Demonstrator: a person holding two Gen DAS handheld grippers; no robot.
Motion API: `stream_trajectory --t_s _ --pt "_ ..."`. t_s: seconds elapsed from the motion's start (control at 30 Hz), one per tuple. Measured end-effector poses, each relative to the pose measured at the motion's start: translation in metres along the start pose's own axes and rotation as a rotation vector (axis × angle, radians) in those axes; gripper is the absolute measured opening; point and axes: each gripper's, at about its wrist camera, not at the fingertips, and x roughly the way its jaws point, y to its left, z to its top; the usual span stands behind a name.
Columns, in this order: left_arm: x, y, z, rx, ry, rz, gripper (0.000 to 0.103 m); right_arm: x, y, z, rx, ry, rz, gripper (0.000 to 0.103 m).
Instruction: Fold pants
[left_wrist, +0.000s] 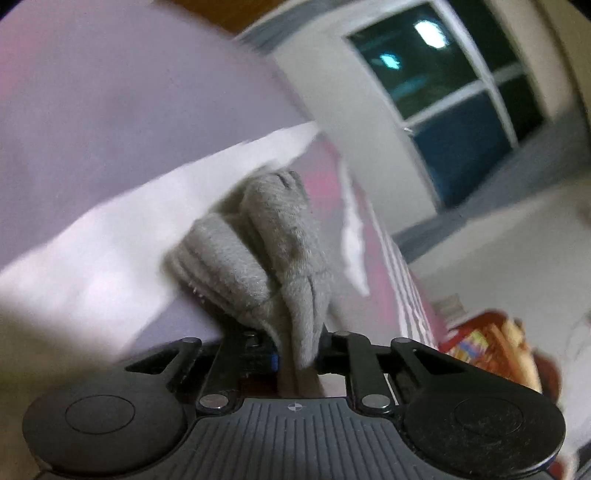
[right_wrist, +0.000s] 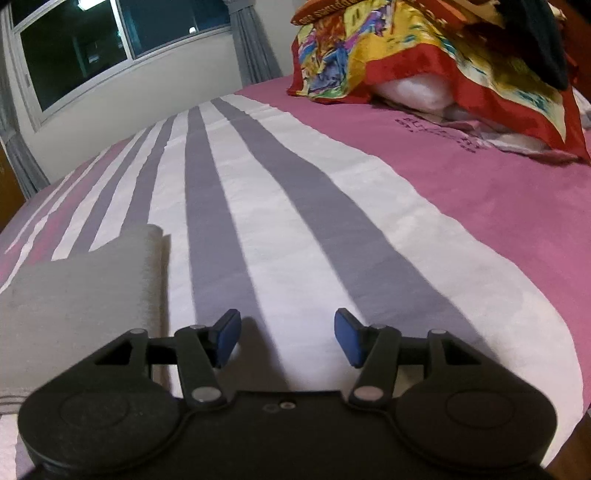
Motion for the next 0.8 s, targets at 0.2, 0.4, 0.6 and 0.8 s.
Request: stream_trajectory --t_s 0.2,0.4,0.6,0.8 --pt "0.003 -0.121 0.012 0.340 -0.017 -0.010 0.015 -0.009 -0.016 -0.009 0.045 -0.043 0.031 0.063" --pt "0.033 -0.246 -0.036 0.585 0.035 -0.083 0.015 -0.011 -0.022 -0.008 0.062 -0.047 0.068 0.066" --pt "0.081 -0.332 -0.126 0.772 0.193 -0.181 0.015 -0.010 -0.035 -0.009 0.123 -0.053 0.108 0.065" --pt "0.105 -0.353 -0.234 0.979 0.404 -0.169 0.021 -0.009 -0.042 -0.010 0.161 -0.048 0.145 0.069"
